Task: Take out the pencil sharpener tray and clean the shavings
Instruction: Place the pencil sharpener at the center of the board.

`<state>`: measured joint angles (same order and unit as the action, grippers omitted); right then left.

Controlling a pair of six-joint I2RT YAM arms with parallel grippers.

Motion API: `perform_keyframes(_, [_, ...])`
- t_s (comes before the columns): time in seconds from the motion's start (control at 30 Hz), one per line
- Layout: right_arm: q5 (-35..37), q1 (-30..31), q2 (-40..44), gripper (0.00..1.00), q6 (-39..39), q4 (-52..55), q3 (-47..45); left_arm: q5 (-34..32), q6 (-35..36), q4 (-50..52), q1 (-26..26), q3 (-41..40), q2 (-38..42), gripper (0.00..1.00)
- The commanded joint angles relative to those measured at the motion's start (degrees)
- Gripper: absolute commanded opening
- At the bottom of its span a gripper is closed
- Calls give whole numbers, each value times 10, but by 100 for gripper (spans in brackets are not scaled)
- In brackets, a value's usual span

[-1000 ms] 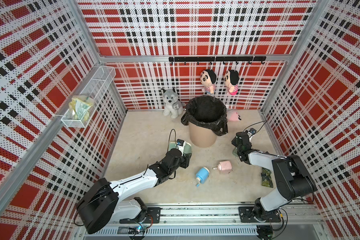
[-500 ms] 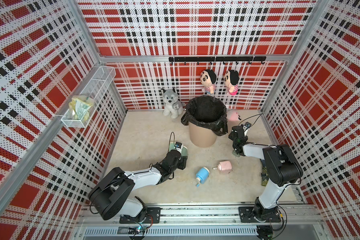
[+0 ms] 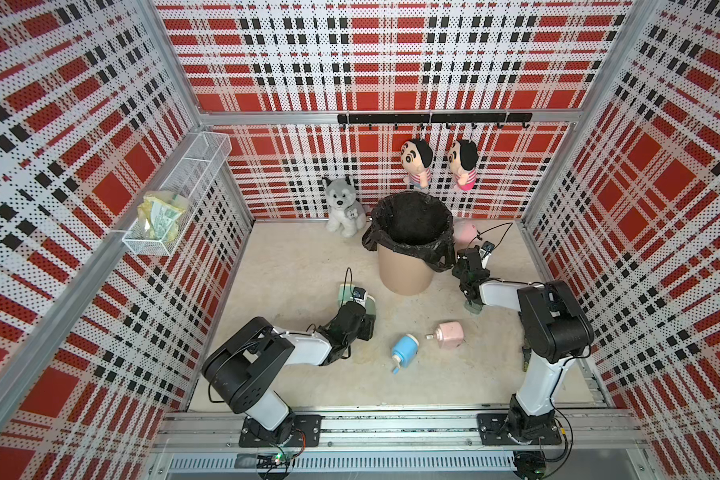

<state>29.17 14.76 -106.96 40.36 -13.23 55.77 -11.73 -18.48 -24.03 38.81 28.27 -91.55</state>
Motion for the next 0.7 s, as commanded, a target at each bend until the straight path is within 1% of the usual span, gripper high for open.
perform_keyframes(0.0, [2,3,-3,63,10,12,-6,-17,-12,-39,-6,-9,-7,52])
perform_keyframes(0.17, [11,7,-14,65,11,45,17,-17,-19,-56,-15,-20,-16,52])
perform_keyframes(0.37, [11,9,-4,70,28,33,-12,-15,-20,-58,-14,-24,-10,58])
perform_keyframes(0.5, [7,10,2,70,34,25,-30,-15,-22,-58,-12,-30,3,65])
perform_keyframes(0.57, [6,10,6,71,35,23,-35,-13,-24,-58,-10,-34,13,74])
perform_keyframes(0.67, [6,10,15,73,34,23,-37,-13,-21,-58,-6,-38,30,76])
